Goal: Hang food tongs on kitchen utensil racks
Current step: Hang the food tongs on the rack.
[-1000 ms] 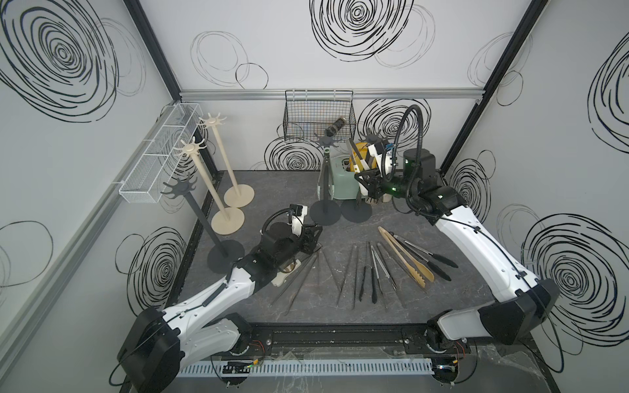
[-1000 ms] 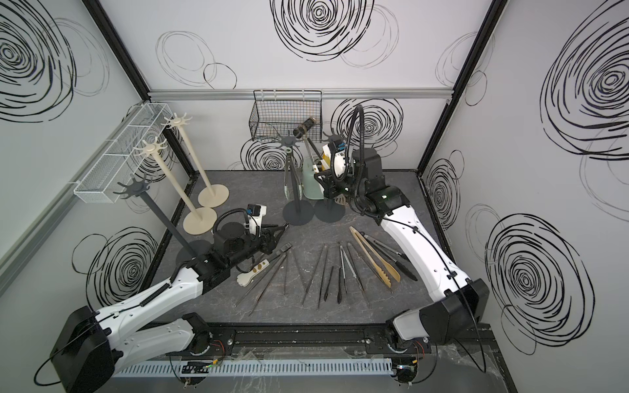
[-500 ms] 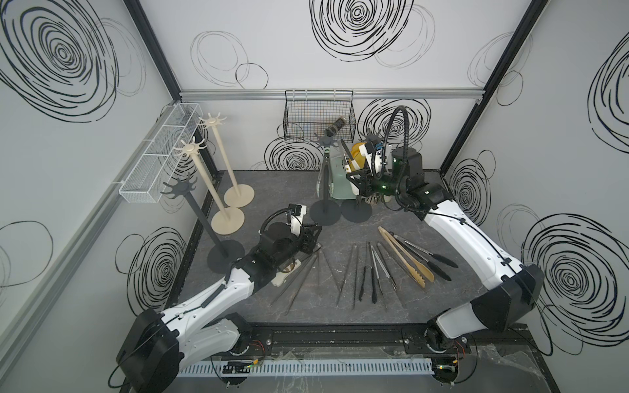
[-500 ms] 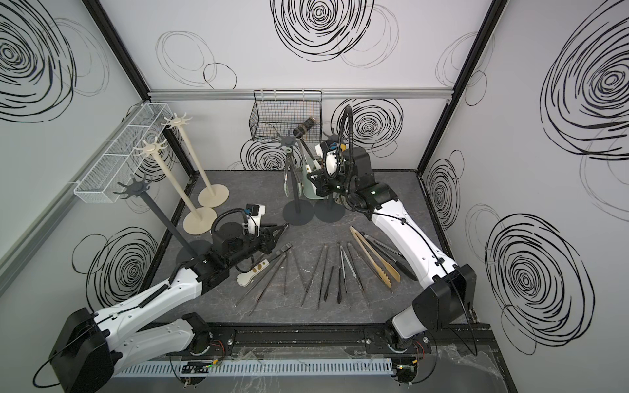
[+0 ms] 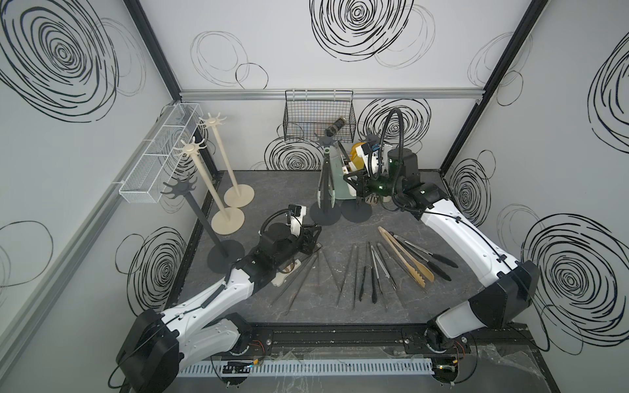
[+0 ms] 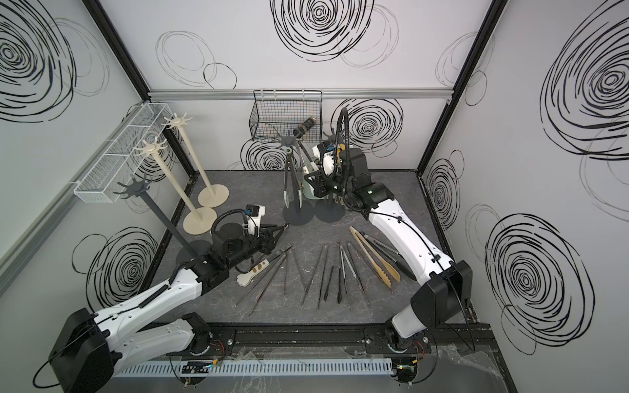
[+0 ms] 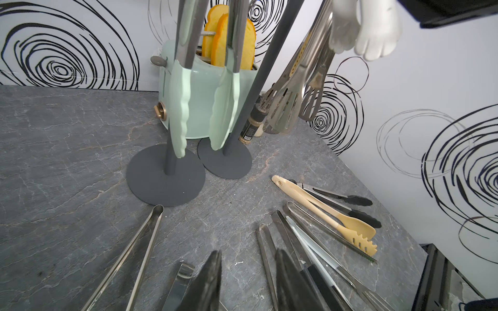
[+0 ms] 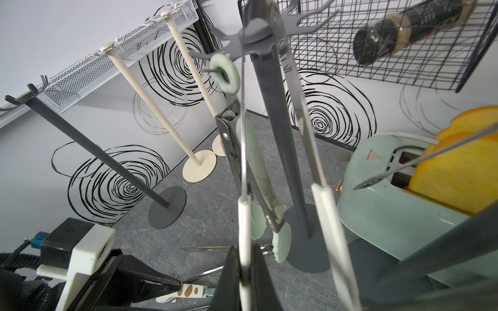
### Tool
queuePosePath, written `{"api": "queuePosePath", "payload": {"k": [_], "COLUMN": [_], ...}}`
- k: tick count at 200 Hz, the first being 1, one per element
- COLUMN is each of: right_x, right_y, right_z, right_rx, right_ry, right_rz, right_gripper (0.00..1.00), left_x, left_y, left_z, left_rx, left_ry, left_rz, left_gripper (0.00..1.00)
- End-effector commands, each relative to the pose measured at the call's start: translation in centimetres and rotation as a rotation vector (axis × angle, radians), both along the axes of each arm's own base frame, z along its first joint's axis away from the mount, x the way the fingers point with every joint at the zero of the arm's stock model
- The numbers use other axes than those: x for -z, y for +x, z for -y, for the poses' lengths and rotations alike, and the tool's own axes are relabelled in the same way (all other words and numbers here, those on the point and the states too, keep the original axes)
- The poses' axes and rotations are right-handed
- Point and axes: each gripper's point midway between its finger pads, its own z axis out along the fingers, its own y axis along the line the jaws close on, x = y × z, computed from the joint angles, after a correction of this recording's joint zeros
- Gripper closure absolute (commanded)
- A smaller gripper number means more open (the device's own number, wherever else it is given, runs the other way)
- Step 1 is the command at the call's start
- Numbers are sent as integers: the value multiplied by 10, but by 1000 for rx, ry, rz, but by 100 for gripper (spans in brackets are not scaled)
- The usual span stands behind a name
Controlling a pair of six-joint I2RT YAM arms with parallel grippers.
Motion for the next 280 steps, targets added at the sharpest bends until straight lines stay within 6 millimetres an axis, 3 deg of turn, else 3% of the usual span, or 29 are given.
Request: {"api": "queuePosePath", "payload": {"k": [1,110,134,225,280], "right_x": [-16,50,59,80,78], "right_y": [2,13,18,33,32], "right_z": [-7,-10,-15,-29,-28], "right_rx": [-13,32,31,48,49], "right_ry": [38,24,36,38,35], "right_rz": [44,-86,-109,-156,-153], "right_gripper": [100,100,95,83,73], "left_x": [-17,-16,-15,-14,-4], "left_y": [2,0,0,-1,3], "left_z": [-1,-2,-3,-4,-9], "left_rx": [-1,2,-1,-6,-39], "left_ry": [-38,-43,-41,-40,-2], "left_rz": [57,55,55,51,7], "left_gripper": [63,63,63,62,62]}}
